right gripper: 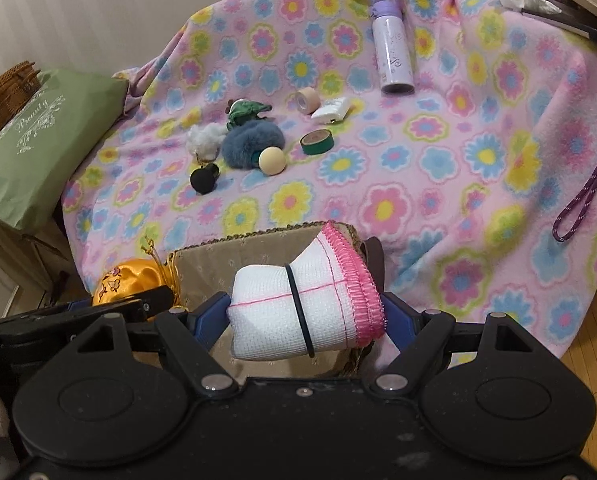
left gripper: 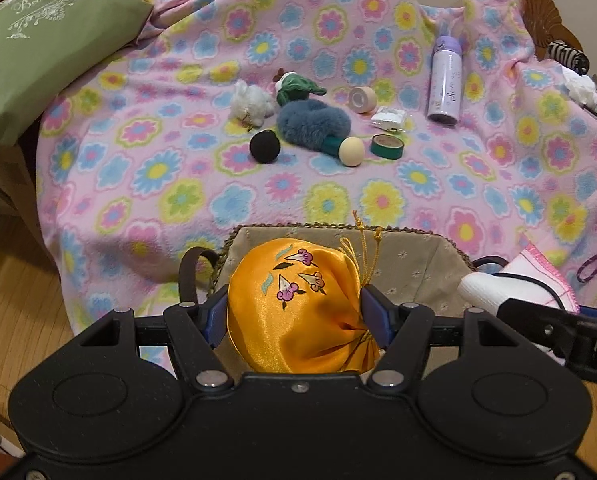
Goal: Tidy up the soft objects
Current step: 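Carry the orange pouch and towel bundle back over the woven basket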
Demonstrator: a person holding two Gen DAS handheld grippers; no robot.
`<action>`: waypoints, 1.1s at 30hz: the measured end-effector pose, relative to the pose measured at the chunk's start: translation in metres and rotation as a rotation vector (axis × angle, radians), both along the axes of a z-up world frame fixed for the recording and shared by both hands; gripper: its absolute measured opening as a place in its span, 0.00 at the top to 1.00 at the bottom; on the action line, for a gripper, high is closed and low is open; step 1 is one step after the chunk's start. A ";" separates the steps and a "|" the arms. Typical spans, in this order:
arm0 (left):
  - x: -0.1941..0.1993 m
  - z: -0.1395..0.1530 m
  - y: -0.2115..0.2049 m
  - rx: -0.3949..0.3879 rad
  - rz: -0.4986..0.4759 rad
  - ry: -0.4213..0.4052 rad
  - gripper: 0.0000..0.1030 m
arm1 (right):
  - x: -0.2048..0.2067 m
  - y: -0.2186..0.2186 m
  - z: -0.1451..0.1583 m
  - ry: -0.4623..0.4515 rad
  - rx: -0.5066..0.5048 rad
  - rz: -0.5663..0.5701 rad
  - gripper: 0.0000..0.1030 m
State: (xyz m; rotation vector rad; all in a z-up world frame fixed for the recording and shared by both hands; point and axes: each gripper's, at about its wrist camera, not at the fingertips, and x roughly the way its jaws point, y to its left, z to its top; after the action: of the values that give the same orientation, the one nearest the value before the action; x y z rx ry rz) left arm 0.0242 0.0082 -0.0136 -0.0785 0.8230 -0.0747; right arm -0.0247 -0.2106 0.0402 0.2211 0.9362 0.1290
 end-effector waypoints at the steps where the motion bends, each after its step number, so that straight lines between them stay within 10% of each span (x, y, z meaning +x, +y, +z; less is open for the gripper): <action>1: 0.000 -0.001 0.000 0.002 0.003 0.003 0.39 | 0.000 0.001 0.000 0.000 -0.003 0.006 0.22; 33: -0.001 -0.011 -0.003 0.032 0.003 0.045 0.39 | 0.001 0.008 -0.007 0.013 -0.055 0.057 0.22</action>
State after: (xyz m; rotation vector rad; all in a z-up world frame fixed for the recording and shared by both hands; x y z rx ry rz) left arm 0.0235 0.0054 -0.0245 -0.0512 0.8688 -0.0571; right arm -0.0242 -0.2023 0.0332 0.1442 0.9581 0.1541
